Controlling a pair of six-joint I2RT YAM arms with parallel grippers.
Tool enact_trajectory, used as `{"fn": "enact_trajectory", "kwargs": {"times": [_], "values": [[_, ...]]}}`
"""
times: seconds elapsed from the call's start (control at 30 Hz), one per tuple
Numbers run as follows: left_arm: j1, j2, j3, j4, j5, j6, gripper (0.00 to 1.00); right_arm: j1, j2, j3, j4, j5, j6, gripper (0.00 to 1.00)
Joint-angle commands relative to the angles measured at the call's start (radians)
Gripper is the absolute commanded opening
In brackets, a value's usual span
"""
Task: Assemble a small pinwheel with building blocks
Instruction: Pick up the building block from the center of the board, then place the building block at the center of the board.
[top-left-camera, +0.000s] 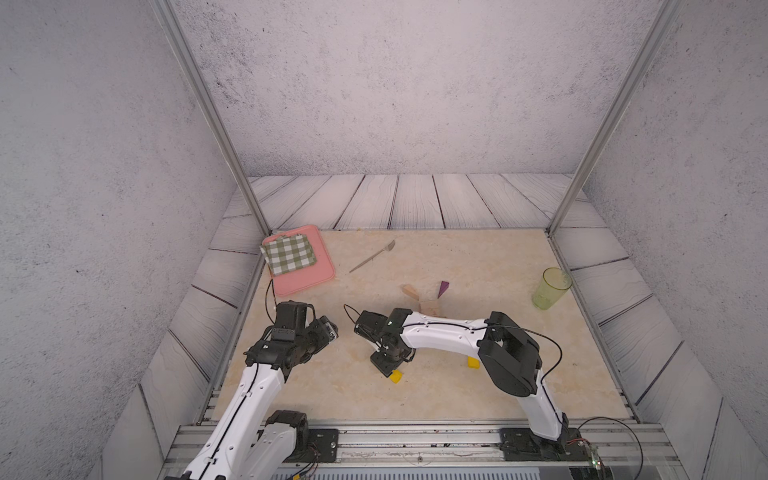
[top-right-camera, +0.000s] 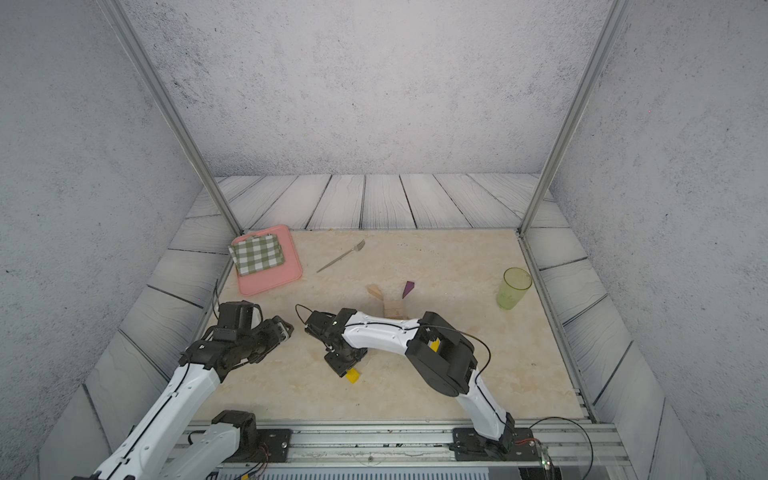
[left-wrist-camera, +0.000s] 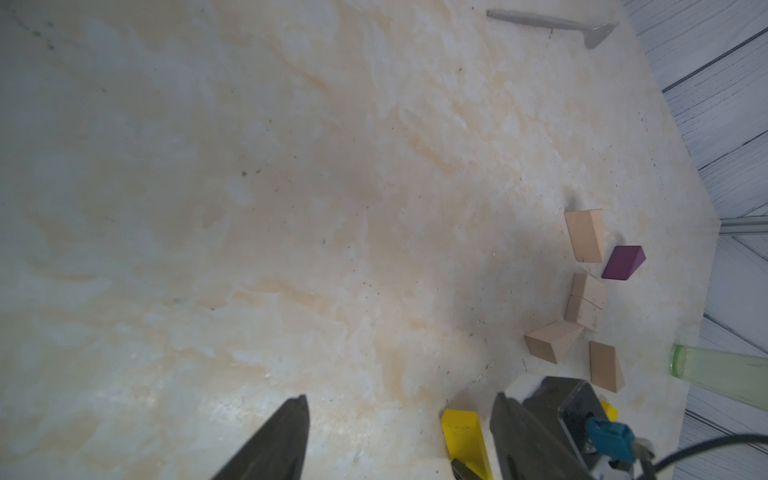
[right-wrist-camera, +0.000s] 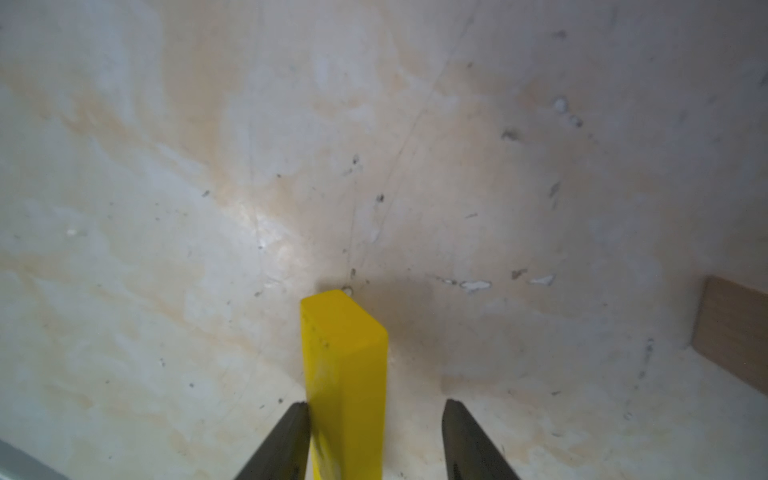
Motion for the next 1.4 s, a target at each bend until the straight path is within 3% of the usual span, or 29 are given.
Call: {"fn": "enact_trajectory", "kwargs": {"times": [0.0, 0.4, 0.67, 0.87, 1.13, 1.37], "values": [[0.012, -0.012, -0.012, -0.008, 0.009, -0.008, 0.76, 0.009, 0.042, -0.019, -0.001, -0.017, 0.021, 0.52], [0.018, -0.020, -0.013, -0.014, 0.011, -0.009, 0.76, 0.008, -0.039, -0.051, -0.007, 0.036, 0.051, 0.13], [0.018, -0.020, -0.011, -0.006, 0.025, 0.000, 0.76, -0.007, -0.205, -0.175, -0.123, 0.263, 0.090, 0.12], [0.018, -0.005, -0.021, 0.023, 0.051, 0.012, 0.76, -0.113, -0.297, -0.330, -0.157, 0.406, 0.163, 0.14], [0.018, -0.003, -0.031, 0.041, 0.082, 0.013, 0.76, -0.170, -0.210, -0.370, -0.119, 0.502, 0.185, 0.15], [0.018, -0.006, -0.040, 0.045, 0.089, 0.010, 0.76, -0.177, -0.132, -0.347, -0.066, 0.456, 0.170, 0.19]]}}
